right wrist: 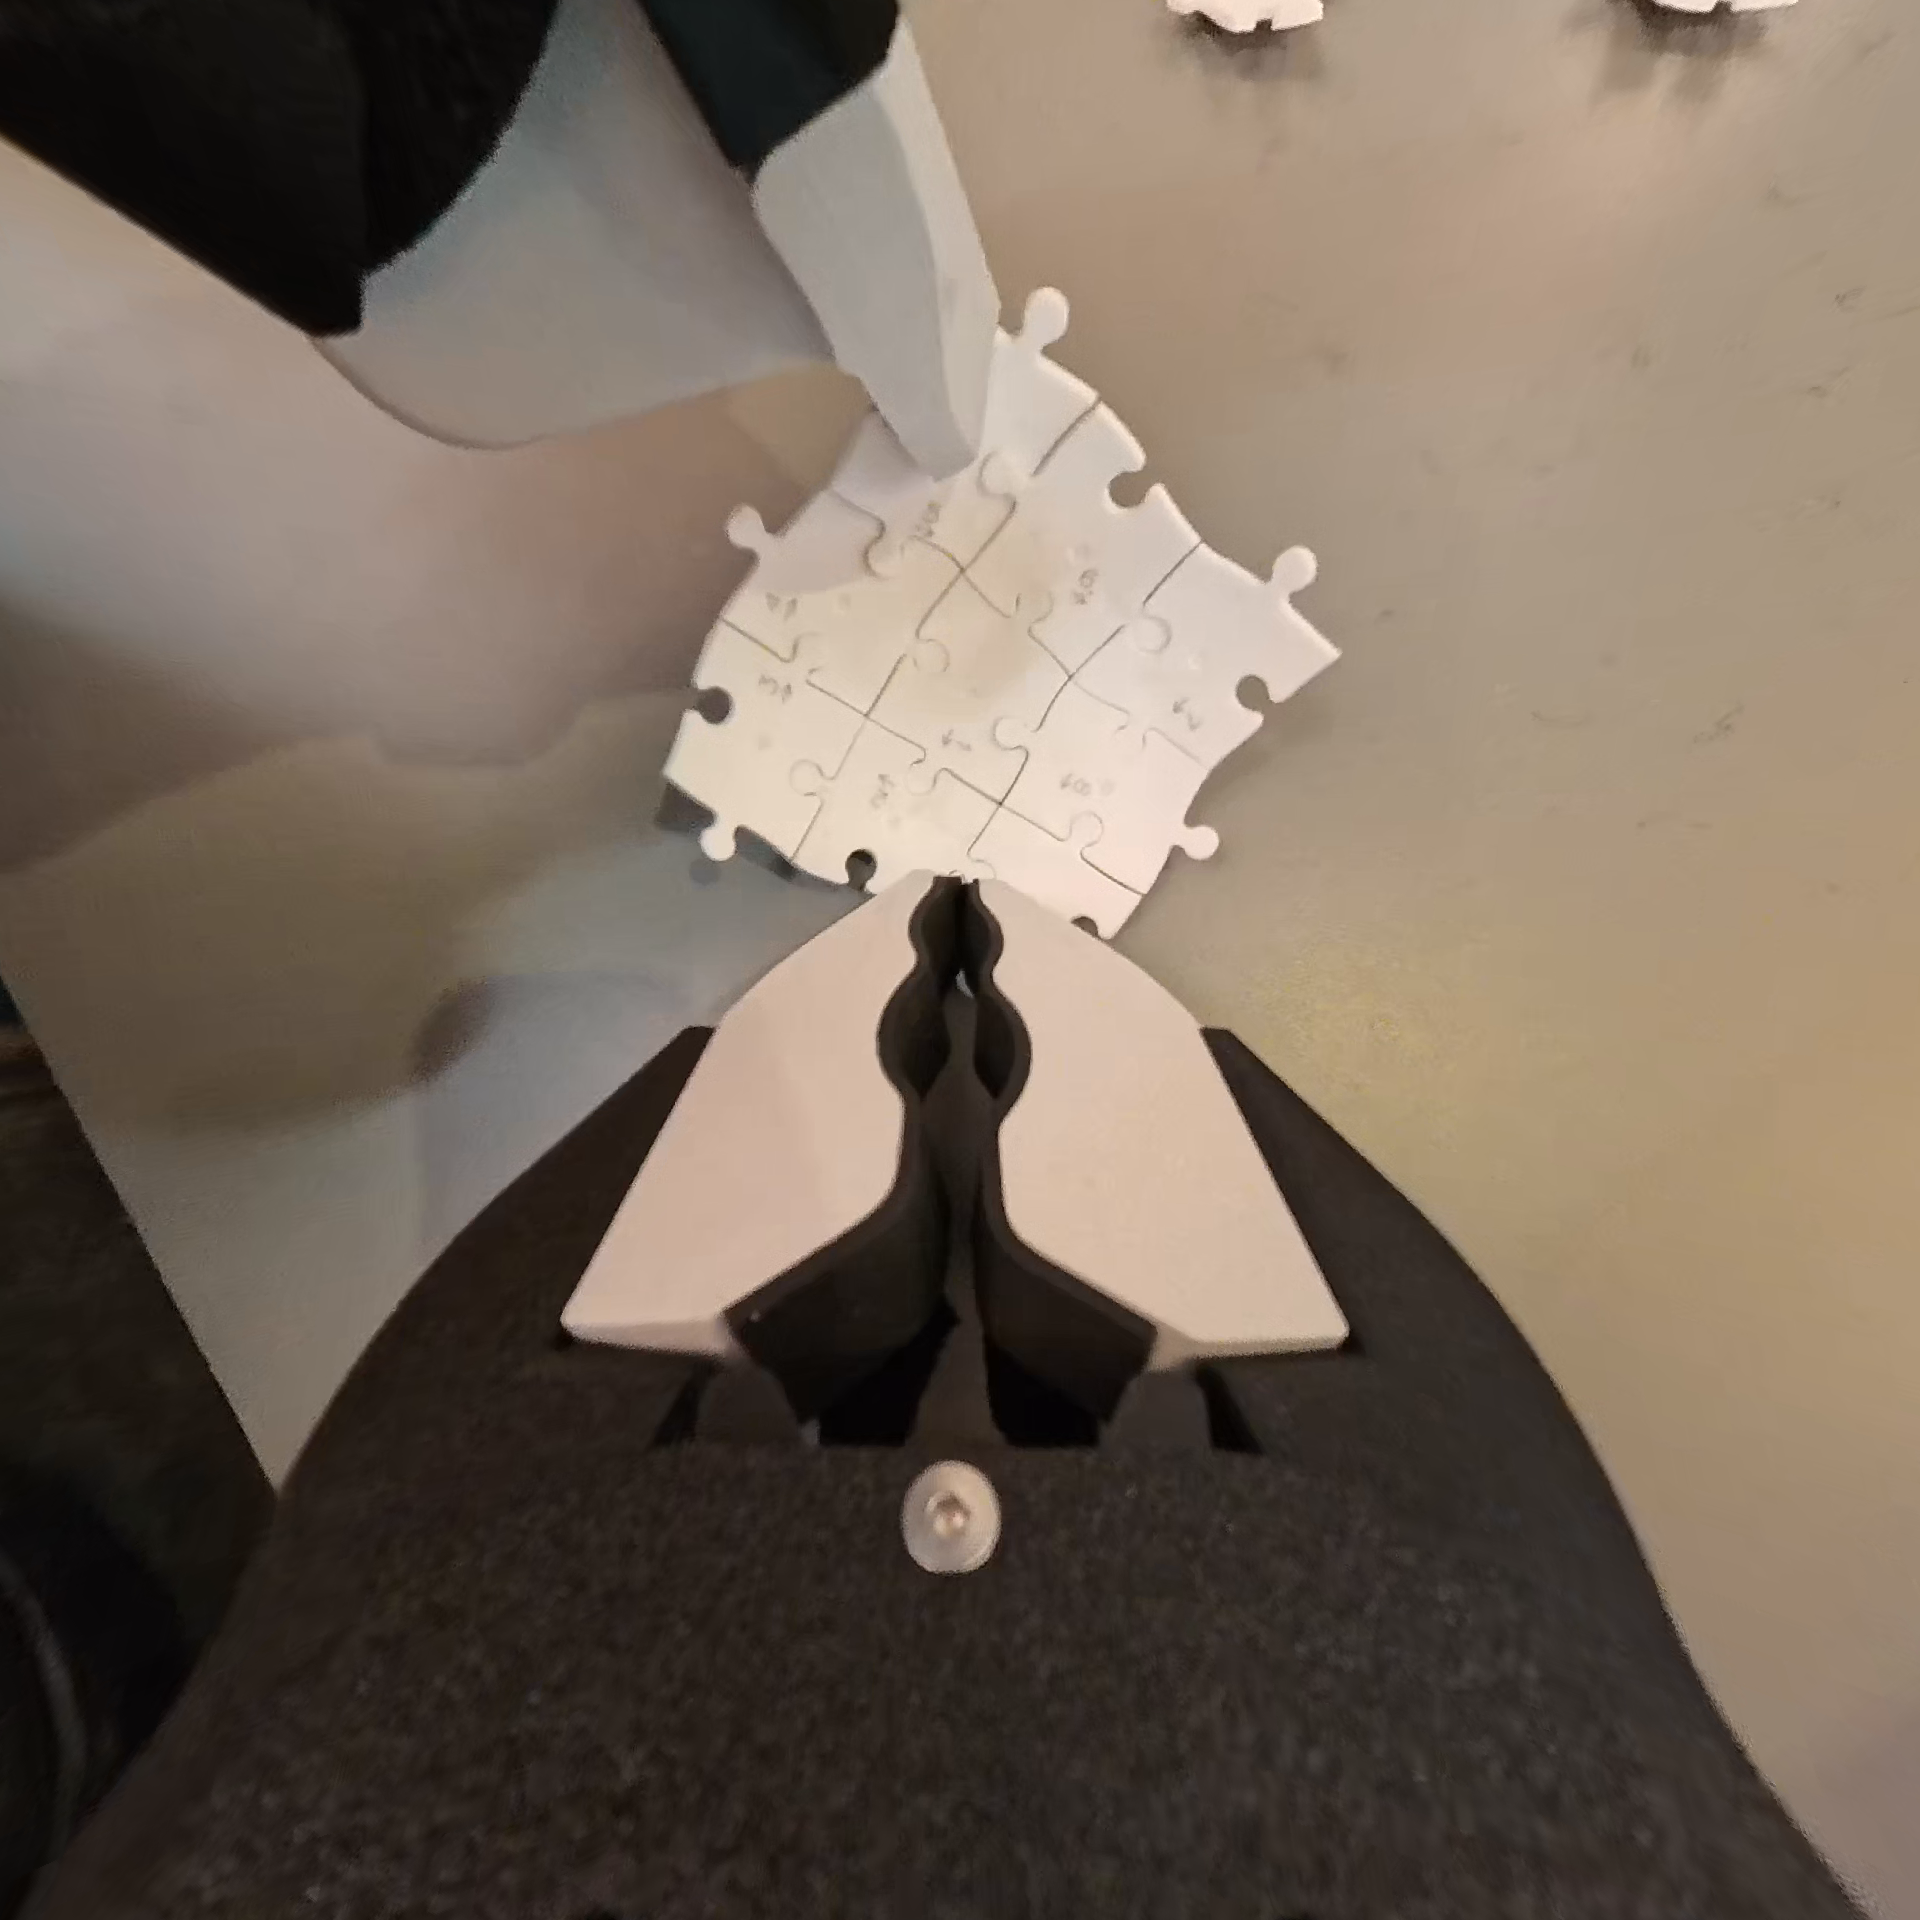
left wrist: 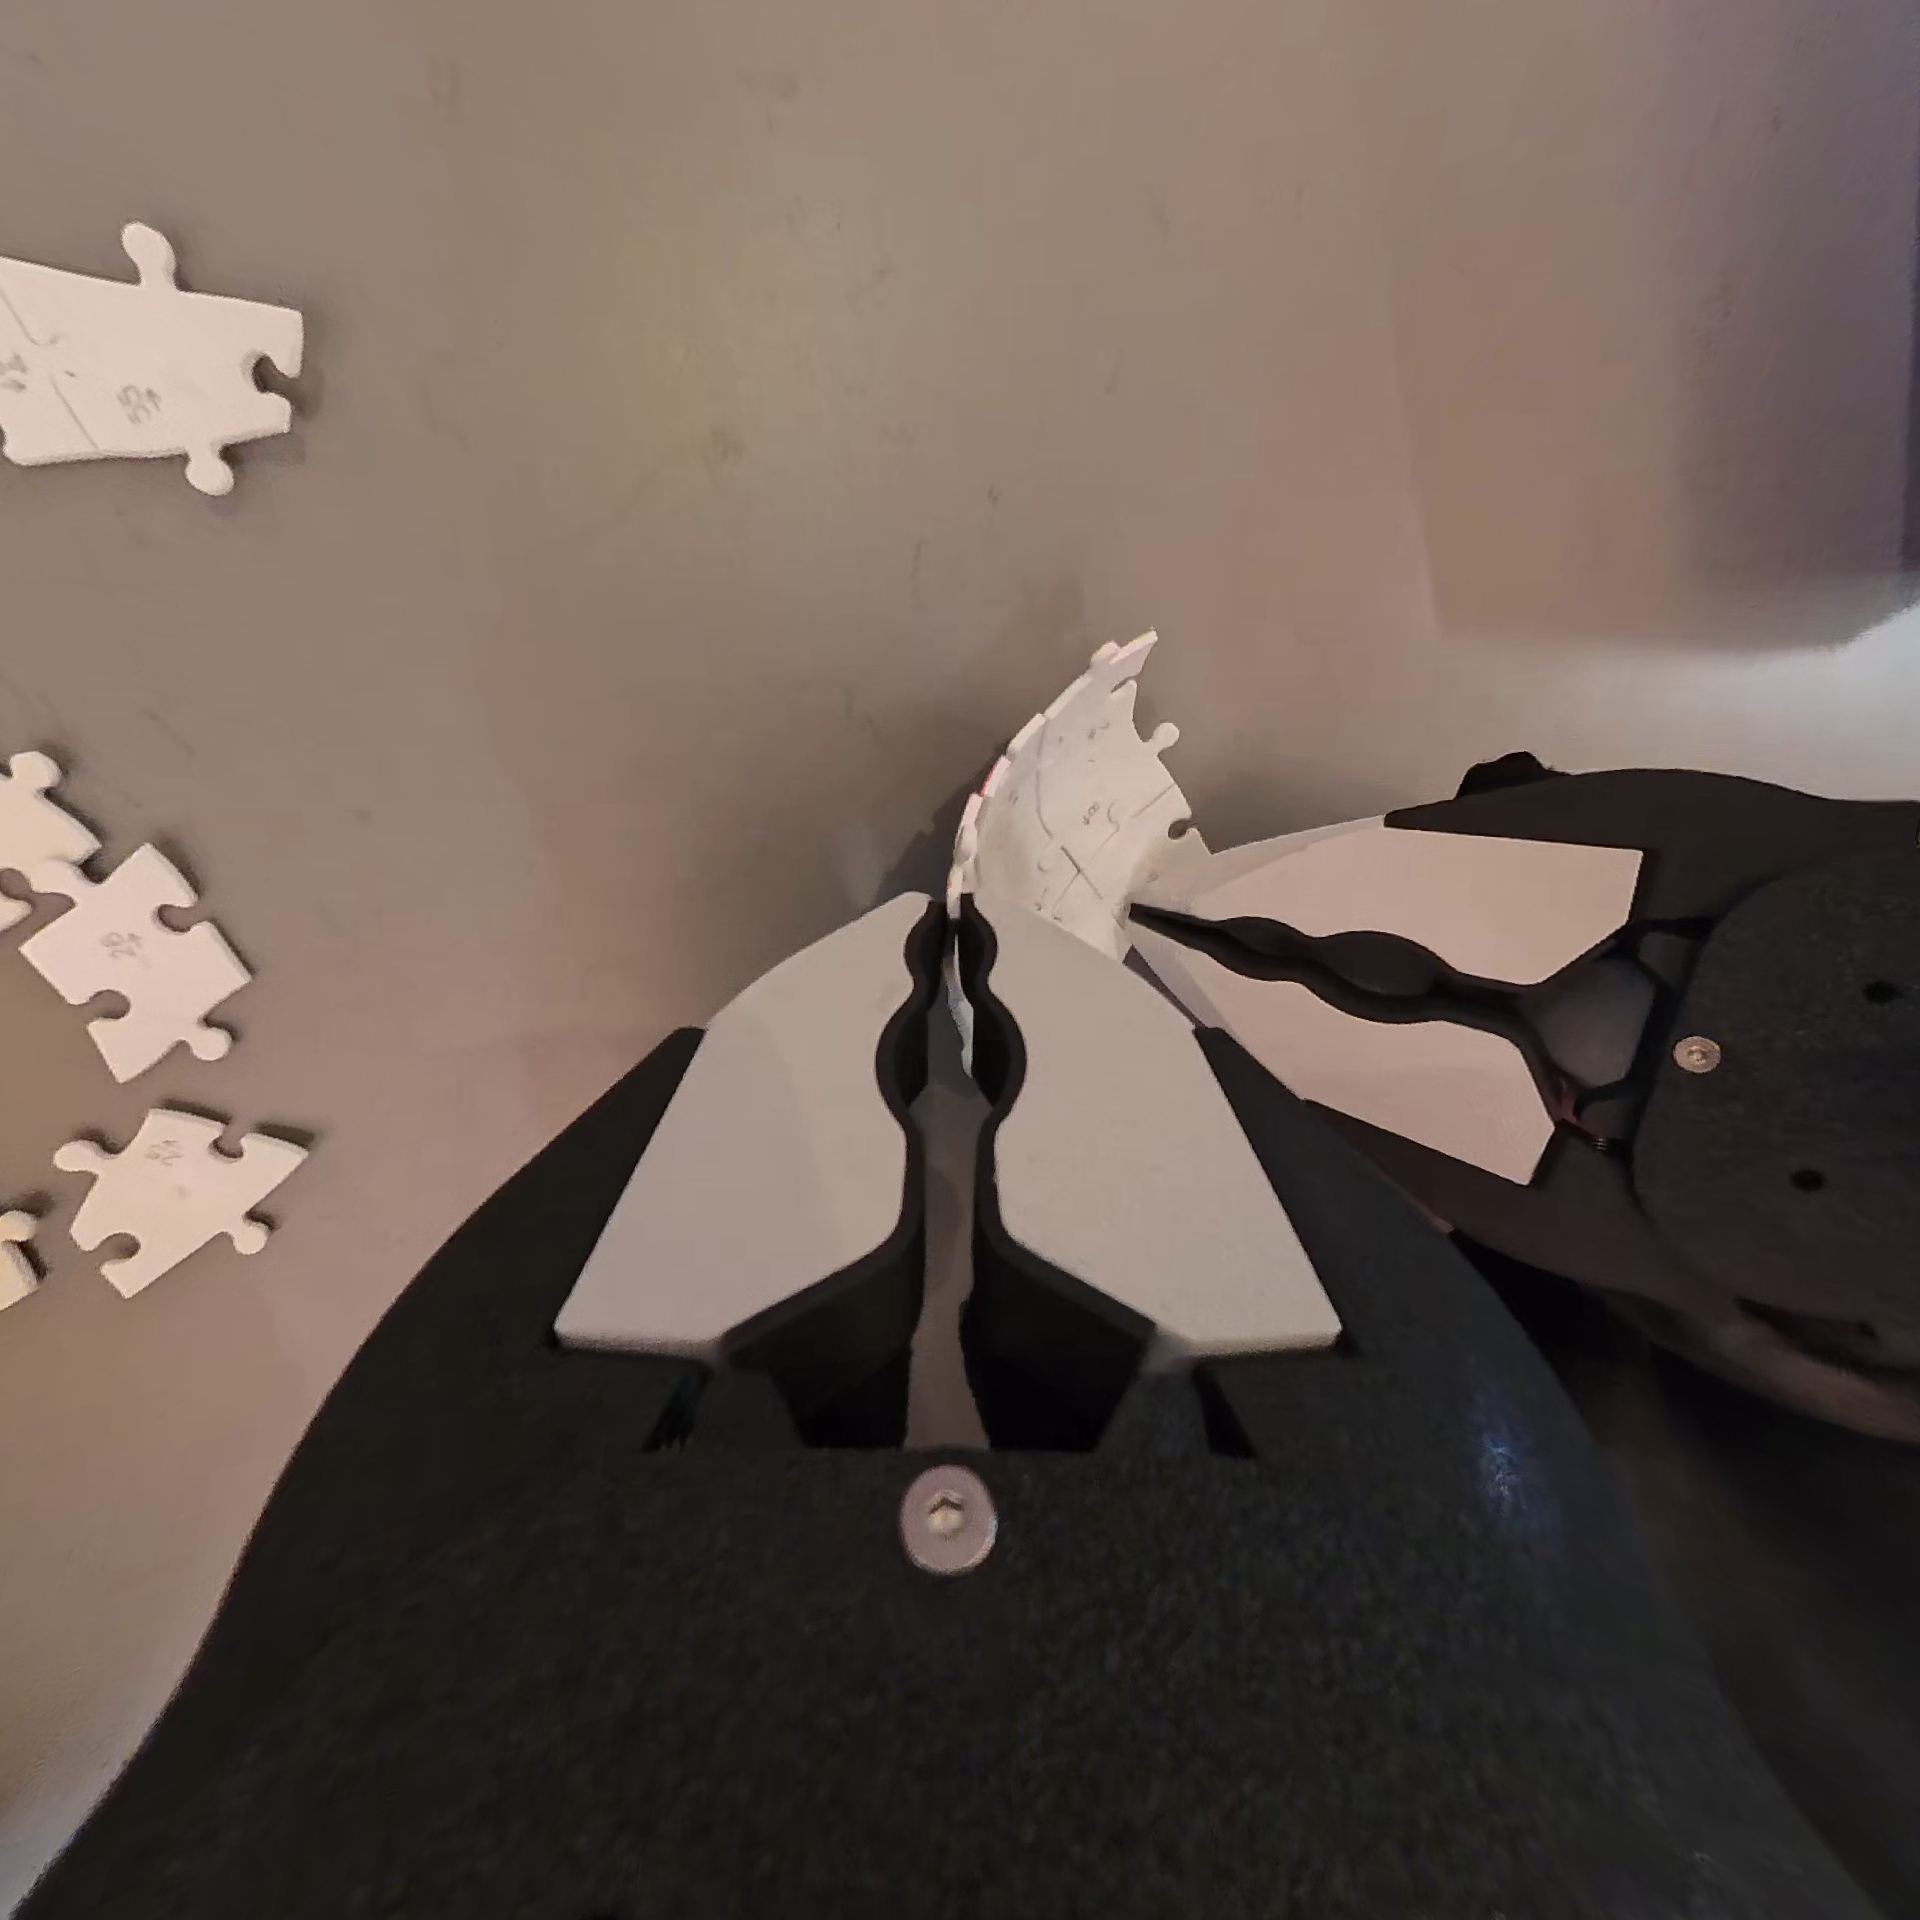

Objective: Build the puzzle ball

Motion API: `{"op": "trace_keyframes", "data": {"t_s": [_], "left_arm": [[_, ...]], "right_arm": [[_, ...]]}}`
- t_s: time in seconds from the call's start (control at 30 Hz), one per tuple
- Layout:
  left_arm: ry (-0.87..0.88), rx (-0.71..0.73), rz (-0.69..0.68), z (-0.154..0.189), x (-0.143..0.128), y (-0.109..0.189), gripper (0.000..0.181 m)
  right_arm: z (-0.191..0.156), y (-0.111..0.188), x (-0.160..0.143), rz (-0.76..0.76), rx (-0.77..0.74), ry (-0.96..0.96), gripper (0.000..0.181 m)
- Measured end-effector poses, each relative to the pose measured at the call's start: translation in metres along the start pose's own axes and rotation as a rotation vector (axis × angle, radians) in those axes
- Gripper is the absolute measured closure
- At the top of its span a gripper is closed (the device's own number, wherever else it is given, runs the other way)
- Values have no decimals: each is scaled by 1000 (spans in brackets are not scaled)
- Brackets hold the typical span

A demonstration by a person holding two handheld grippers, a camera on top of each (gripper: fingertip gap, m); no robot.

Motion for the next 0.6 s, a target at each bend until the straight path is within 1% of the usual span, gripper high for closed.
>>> {"op": "trace_keyframes", "data": {"t_s": [0.13, 0.2, 0.27, 0.33, 0.43, 0.53, 0.6], "left_arm": [[15, -25, 7, -2, 0, -3, 179], [30, -60, 17, -7, -2, -6, 179], [59, -121, 34, -14, -4, -7, 179], [113, -180, 64, -24, -4, -7, 180], [181, -285, 110, -34, -3, -8, 179], [233, -367, 151, -41, -2, -10, 179], [250, -383, 180, -46, 0, -12, 179]], "right_arm": [[2, 5, 2, 8, 27, -21, 181], [7, 21, 8, 109, 39, -34, 181], [20, 39, 9, 173, 25, -83, 181], [37, 51, 1, 198, -18, -113, 181], [53, 62, -15, 183, -62, -157, 181], [53, 70, -24, 208, -69, -185, 181], [51, 73, -27, 209, -78, -173, 181]]}}
Point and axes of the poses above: each gripper's, where its closed fingertips meet, y back along the fingers, x out of its top, z = x × y across the jaws, the point moved 9 cm from there along y, back along the fingers, and after that the axes turned 11 degrees about z, right-handed, at the moved point
